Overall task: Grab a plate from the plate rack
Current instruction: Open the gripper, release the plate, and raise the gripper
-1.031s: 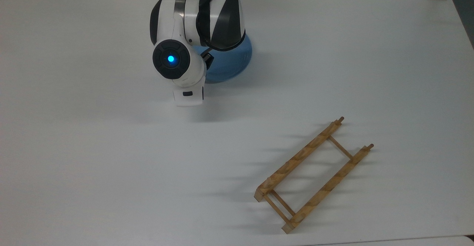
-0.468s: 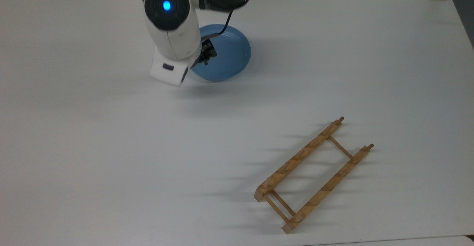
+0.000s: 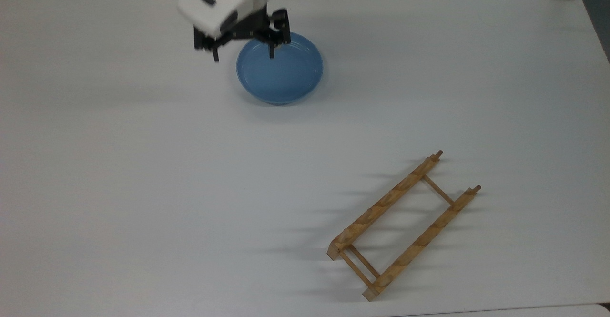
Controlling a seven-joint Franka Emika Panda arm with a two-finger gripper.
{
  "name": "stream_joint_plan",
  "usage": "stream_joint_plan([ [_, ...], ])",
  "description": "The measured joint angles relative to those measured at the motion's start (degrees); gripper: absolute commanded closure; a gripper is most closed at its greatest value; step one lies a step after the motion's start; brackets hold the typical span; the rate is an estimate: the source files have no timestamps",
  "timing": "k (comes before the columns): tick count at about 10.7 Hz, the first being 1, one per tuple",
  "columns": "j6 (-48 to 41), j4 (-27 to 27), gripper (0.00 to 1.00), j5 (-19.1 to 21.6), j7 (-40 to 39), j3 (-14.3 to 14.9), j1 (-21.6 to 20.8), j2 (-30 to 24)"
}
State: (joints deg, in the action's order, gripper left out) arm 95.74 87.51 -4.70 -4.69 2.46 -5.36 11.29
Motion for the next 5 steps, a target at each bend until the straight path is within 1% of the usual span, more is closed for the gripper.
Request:
stream_joint_plan([
  [3,-6.34,0.59,0.0,-0.03,6.08,-0.21,-0.29,-6.81],
  [5,-6.6,2.01,0.0,-0.03,10.31,-0.21,0.05,-9.2],
])
